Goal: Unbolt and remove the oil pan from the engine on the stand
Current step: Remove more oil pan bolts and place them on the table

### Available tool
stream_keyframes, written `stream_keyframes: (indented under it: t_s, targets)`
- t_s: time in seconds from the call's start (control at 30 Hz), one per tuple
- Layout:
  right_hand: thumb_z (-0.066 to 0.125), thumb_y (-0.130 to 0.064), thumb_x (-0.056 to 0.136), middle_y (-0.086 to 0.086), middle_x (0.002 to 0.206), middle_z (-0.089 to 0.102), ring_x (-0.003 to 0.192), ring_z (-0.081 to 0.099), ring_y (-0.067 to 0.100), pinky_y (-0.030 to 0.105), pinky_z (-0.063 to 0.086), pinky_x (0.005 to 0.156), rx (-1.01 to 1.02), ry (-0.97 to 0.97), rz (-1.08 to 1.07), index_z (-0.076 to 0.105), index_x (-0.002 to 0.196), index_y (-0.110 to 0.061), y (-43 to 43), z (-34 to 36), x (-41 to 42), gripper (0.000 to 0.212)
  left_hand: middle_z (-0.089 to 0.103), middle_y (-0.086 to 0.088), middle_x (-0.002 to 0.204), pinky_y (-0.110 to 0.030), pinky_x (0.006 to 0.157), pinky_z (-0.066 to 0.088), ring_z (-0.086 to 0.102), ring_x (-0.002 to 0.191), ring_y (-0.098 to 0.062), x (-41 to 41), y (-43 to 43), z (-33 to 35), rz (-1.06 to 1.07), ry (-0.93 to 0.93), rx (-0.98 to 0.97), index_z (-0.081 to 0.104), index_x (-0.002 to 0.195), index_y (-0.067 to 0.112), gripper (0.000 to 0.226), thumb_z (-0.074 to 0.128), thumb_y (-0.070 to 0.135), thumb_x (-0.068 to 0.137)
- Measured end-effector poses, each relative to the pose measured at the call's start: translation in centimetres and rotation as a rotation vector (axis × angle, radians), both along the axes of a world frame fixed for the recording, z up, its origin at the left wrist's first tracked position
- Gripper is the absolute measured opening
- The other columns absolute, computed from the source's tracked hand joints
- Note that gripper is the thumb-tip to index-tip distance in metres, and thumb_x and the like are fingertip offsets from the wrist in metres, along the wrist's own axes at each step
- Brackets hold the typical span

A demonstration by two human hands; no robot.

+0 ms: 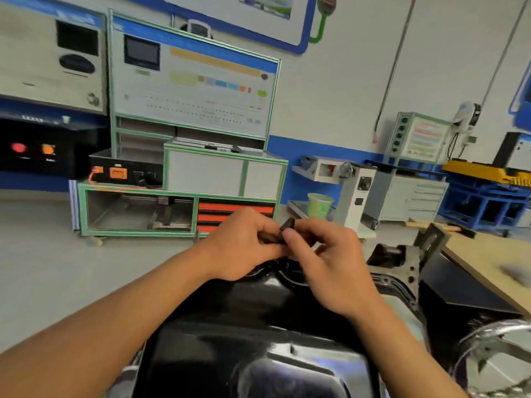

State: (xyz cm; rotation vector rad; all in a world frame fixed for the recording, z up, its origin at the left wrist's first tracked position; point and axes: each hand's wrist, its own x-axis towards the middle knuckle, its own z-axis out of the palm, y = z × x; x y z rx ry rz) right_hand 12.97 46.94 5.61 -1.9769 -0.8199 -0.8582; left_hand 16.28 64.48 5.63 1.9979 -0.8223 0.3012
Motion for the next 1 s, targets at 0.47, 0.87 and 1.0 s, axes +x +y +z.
stream_keyframes:
  t_s: [0.47,0.87,1.0]
  targets:
    - [0.062,-0.008,0.092,-0.015,0.078,0.067,0.072,0.061,0.006,0.014,0.045,0.067,0.049,-0.029,0.0,0.073,0.091,-0.02,-0.9,-1.2,0.4,0.016,0.077,0.014,0.095,-0.019,0.081,0.054,0.071,0.088,0.003,0.5,-0.9,-0.2,-0.015,-0.106,0.092,0.079,0.104,0.023,0.018,0.074,0.015,0.089]
    - [0.085,-0.013,0.078,0.011,0.062,0.067,0.057,0.052,0.014,0.036,0.048,0.055,0.351,0.197,0.031,0.077,0.075,-0.005,-1.0,-1.1,0.5,0.013,0.06,0.013,0.054,-0.018,0.053,0.041,0.051,0.052,-0.005,-0.3,-2.3,0.5,0.085,-0.23,0.168,0.065,0.063,0.029,0.024,0.079,0.019,0.08]
    - [0.089,-0.014,0.072,-0.009,0.055,0.058,0.051,0.044,0.002,0.019,0.04,0.053,0.388,0.186,0.061,0.074,0.075,-0.018,-1.2,-1.3,0.5,0.016,0.06,0.006,0.053,-0.031,0.054,0.044,0.051,0.052,-0.007,-0.4,-2.8,0.3,0.164,-0.24,0.13,0.063,0.057,0.028,0.03,0.079,0.014,0.078]
